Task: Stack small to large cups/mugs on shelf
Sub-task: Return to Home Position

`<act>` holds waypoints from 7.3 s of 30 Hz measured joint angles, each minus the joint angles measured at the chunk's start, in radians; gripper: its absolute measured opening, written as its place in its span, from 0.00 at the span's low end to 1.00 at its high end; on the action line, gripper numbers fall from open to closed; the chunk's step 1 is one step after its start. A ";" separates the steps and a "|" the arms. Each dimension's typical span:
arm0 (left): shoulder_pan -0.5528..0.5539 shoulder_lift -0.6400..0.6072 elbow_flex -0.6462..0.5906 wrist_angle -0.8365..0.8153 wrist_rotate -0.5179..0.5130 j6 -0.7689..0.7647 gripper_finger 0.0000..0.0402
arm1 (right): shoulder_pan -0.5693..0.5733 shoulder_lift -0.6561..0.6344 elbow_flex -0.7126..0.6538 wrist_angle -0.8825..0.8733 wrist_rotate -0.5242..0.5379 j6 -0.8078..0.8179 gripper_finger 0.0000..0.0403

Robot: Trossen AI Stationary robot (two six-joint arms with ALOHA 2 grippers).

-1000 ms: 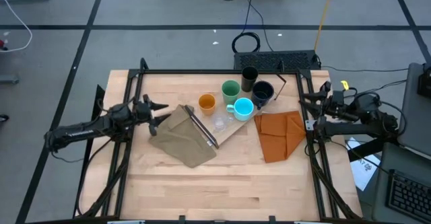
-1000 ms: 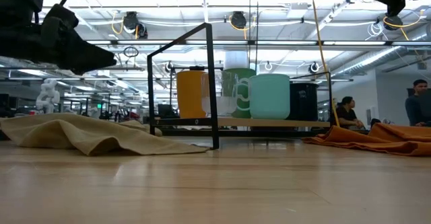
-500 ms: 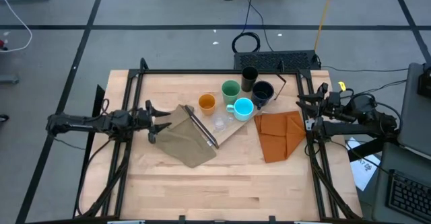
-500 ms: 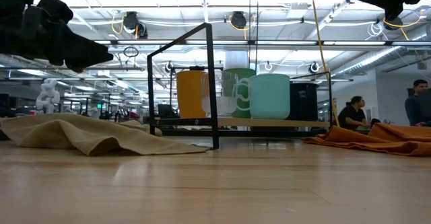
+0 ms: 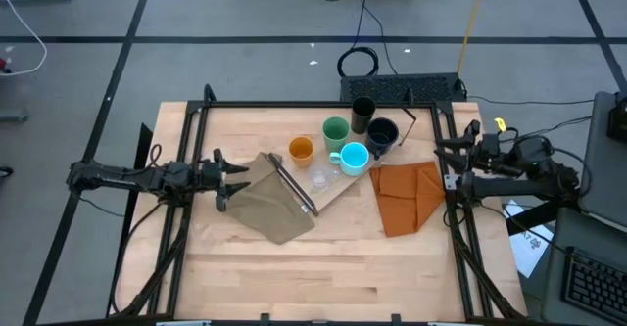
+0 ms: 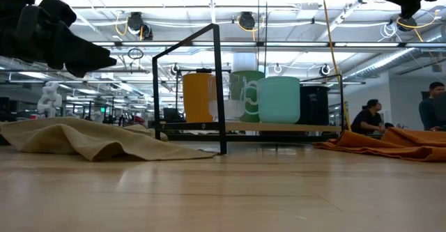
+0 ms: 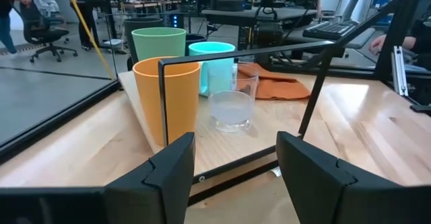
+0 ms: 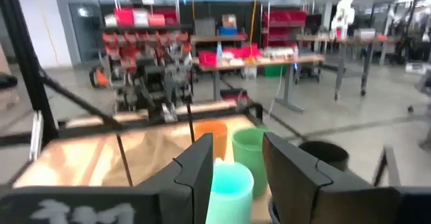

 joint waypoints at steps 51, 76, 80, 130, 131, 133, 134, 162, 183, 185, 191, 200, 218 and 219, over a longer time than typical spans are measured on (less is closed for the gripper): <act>0.001 0.001 -0.001 0.007 -0.031 -0.045 0.52 | 0.002 0.156 -0.517 0.680 -0.281 0.084 0.30; 0.001 0.001 -0.001 0.004 -0.019 -0.073 0.52 | 0.000 -0.002 -0.615 0.583 -0.201 0.080 0.30; 0.001 0.001 -0.001 0.004 -0.009 -0.074 0.52 | 0.000 -0.002 -0.616 0.583 -0.202 0.086 0.30; -0.185 -0.151 -0.001 0.013 -0.088 0.162 0.52 | 0.001 0.000 -0.619 0.583 -0.207 0.180 0.30; -0.174 -0.150 -0.001 0.012 -0.084 0.164 0.52 | 0.001 0.000 -0.619 0.584 -0.207 0.180 0.30; -0.148 -0.150 -0.001 0.012 -0.073 0.170 0.52 | 0.002 0.000 -0.619 0.585 -0.207 0.180 0.30; -0.133 -0.150 -0.001 0.010 -0.070 0.165 0.52 | 0.002 0.000 -0.619 0.586 -0.207 0.180 0.30; 0.166 -0.150 -0.001 -0.036 0.262 0.079 0.52 | 0.002 0.000 -0.619 0.591 -0.206 0.156 0.30; 0.166 -0.095 -0.001 -0.033 0.226 0.028 0.41 | 0.002 0.000 -0.620 0.589 -0.188 0.121 0.21; 0.166 -0.095 -0.001 -0.030 0.226 0.032 0.29 | 0.002 0.000 -0.620 0.590 -0.182 0.093 0.10; 0.165 -0.095 -0.001 -0.025 0.244 0.062 0.03 | 0.002 0.000 -0.619 0.591 -0.179 0.061 0.01; 0.165 -0.095 -0.002 0.012 0.254 0.085 0.00 | 0.002 0.000 -0.618 0.591 -0.174 0.033 0.00; 0.133 -0.096 -0.002 -0.016 0.294 0.075 0.04 | 0.002 0.000 -0.618 0.575 -0.210 0.051 0.00; 0.133 -0.096 -0.002 -0.016 0.293 0.064 0.04 | 0.002 0.000 -0.618 0.575 -0.210 0.052 0.00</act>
